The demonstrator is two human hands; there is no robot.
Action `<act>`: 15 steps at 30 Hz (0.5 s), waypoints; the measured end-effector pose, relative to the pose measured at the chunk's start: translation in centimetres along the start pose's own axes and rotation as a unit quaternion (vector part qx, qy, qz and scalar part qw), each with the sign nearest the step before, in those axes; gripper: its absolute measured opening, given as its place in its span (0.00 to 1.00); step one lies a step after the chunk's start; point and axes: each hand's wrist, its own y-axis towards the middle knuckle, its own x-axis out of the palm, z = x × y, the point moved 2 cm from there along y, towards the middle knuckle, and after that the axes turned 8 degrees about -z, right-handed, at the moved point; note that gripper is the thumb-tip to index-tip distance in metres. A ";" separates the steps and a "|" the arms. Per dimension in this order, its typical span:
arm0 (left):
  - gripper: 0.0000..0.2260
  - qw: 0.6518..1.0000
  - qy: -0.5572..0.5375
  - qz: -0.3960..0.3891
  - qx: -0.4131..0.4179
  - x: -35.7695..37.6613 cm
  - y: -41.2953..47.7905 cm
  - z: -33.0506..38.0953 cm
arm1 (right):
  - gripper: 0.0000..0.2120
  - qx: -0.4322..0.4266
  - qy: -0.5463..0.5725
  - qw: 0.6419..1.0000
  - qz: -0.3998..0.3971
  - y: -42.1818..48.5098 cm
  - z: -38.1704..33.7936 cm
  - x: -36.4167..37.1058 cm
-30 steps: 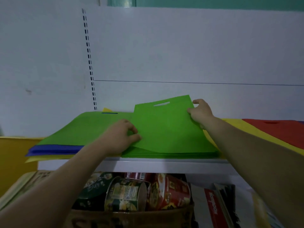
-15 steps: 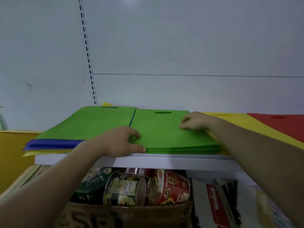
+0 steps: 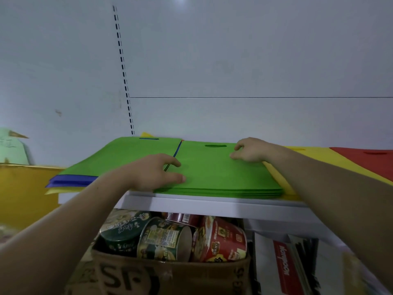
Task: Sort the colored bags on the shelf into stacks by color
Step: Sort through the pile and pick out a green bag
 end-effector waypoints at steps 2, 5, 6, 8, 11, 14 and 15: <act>0.26 1.000 0.000 0.010 -0.011 -0.2 -0.1 -0.1 | 0.26 -0.016 0.001 1.000 0.002 0.3 -0.8 -0.1; 0.26 0.999 -0.011 0.031 -0.027 -0.4 -0.5 -0.3 | 0.28 -0.041 0.001 0.999 0.010 1.0 -2.5 -0.5; 0.26 0.999 -0.015 0.037 -0.035 -0.4 -0.7 -0.5 | 0.28 -0.051 -0.001 0.999 0.011 1.2 -3.2 -0.5; 0.26 0.997 -0.024 0.048 -0.052 -0.5 -1.3 -1.0 | 0.29 -0.070 -0.005 0.997 0.011 1.7 -4.6 -0.5; 0.26 0.994 -0.034 0.076 -0.069 -0.8 -2.7 -2.1 | 0.30 -0.099 -0.013 0.995 0.014 2.4 -7.0 -0.2; 0.26 0.991 -0.034 0.092 -0.087 -1.2 -4.0 -3.9 | 0.30 -0.117 -0.016 0.993 0.010 2.7 -9.2 0.2; 0.26 0.991 -0.033 0.094 -0.093 -1.3 -4.4 -4.7 | 0.30 -0.120 -0.020 0.993 0.008 2.8 -9.8 0.3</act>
